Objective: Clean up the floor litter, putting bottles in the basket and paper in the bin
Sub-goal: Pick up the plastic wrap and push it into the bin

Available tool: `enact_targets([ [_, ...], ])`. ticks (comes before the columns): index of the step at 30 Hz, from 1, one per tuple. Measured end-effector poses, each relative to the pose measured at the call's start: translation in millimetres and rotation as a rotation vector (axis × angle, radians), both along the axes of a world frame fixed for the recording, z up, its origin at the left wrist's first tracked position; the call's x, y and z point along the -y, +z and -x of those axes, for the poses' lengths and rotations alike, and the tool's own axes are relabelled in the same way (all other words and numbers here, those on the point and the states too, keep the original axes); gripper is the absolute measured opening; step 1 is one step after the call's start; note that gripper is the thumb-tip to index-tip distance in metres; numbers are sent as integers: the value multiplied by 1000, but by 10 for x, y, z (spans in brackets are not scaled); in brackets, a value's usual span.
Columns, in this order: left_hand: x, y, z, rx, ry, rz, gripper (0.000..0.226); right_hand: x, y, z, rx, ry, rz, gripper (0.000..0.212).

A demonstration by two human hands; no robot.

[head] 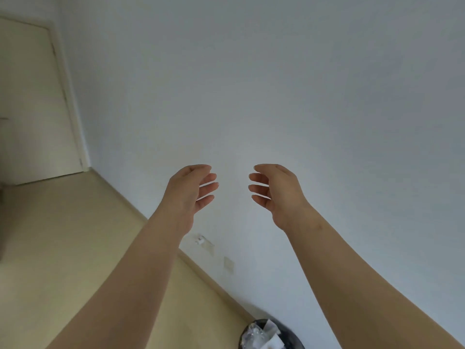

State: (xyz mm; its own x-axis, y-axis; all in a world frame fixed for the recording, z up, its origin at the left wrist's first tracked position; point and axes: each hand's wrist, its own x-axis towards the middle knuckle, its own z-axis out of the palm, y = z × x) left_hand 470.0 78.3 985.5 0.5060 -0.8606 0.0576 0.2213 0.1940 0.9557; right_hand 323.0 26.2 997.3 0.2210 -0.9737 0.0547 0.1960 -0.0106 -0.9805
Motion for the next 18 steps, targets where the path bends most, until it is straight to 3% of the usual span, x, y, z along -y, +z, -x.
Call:
enact_targets([
  [10, -340, -400, -2266, -38, 390, -85, 9, 133, -411, -2513, -34, 364, -123, 5],
  [18, -112, -535, -3458, -95, 613, -101, 7, 591, -600, -4021, -62, 587, -127, 3],
])
